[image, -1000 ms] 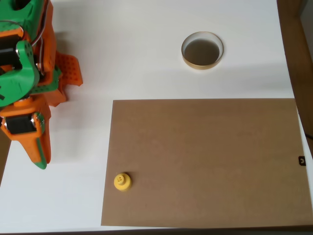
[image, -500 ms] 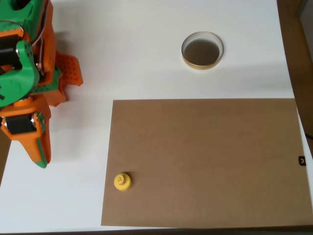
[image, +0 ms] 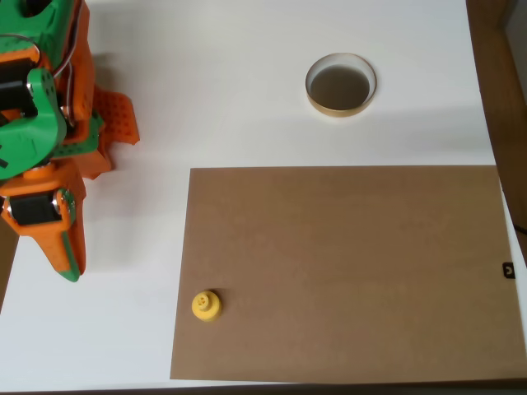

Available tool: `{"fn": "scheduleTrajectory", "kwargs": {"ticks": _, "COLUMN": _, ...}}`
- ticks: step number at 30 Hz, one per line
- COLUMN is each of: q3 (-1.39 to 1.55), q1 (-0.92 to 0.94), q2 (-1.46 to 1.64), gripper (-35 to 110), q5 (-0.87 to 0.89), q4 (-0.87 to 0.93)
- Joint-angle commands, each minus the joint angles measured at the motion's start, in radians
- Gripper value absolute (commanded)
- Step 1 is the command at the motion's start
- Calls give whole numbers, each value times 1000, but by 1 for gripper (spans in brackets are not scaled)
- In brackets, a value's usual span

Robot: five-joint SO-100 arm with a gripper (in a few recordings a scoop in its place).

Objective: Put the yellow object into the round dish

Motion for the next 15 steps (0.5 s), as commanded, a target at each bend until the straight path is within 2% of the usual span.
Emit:
{"fn": "scheduleTrajectory", "kwargs": {"ticks": 1, "q3": -8, "q1": 14, "q2": 34, "gripper": 0, "q5": -15, "q4": 6}}
{"fn": "scheduleTrajectory", "kwargs": {"ticks": 15, "q3": -6, "q1": 14, "q2": 34, "gripper": 1, "q5": -35, "q4": -8}}
